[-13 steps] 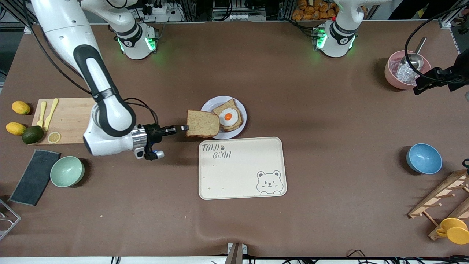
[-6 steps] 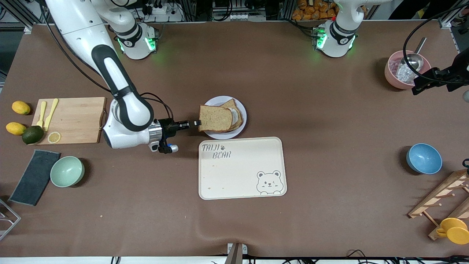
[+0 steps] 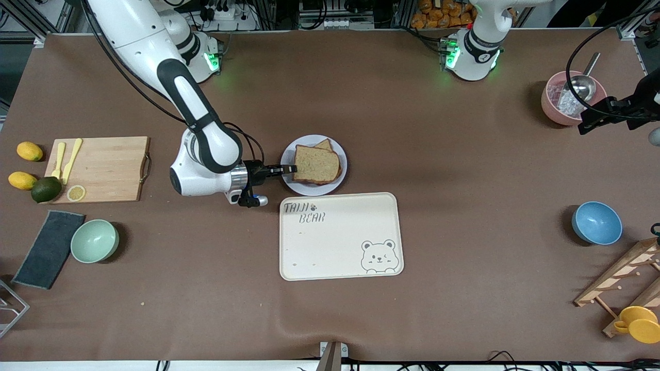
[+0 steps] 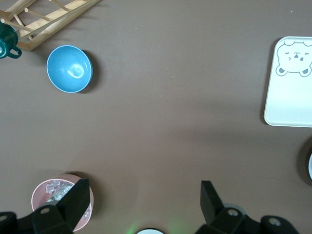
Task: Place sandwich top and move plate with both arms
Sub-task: 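Lay the bread on the egg toast and open the right gripper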
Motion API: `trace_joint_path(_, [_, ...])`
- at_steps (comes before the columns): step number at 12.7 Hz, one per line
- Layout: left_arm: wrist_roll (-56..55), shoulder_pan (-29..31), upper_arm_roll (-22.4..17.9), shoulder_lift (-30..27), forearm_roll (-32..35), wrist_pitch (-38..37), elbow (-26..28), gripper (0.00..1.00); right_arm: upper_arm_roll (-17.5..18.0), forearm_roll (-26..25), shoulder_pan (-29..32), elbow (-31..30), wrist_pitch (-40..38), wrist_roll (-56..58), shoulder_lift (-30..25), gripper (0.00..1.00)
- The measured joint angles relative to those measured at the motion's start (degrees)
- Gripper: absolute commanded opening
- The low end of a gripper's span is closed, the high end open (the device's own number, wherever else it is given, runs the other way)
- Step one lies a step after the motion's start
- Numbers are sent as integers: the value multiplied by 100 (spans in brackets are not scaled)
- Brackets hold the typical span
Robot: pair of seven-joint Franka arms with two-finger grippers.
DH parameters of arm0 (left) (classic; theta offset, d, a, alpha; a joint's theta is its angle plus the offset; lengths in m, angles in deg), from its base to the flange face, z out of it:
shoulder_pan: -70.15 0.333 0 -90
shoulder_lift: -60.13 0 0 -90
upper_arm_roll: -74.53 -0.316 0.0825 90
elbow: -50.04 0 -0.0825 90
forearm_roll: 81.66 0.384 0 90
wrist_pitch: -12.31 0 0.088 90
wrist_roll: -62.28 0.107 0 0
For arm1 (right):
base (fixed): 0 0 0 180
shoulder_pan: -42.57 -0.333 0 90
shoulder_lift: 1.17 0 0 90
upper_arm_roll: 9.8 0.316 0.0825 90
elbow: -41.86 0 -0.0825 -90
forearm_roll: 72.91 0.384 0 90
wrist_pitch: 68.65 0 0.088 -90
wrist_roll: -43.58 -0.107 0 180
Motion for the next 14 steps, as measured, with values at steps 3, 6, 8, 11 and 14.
trace_joint_path(3, [0, 3, -3, -2, 0, 0, -3, 100, 0, 116, -17, -45, 4, 0, 0, 85])
trace_joint_path(6, [0, 3, -10, -26, 0, -8, -7, 100, -16, 136, -17, -69, 4, -3, 0, 100])
trace_joint_path(8, [0, 8, -28, -79, 0, -19, -15, 100, -50, 140, -16, -69, 4, -13, -1, 100])
trace_joint_path(11, [0, 42, -34, -160, 0, -30, -23, 100, -198, -62, -11, 3, 6, -354, -48, 100])
trace_joint_path(14, [0, 46, -33, -187, 0, -31, -23, 100, -499, -1126, 16, 517, -523, -1237, -162, 100])
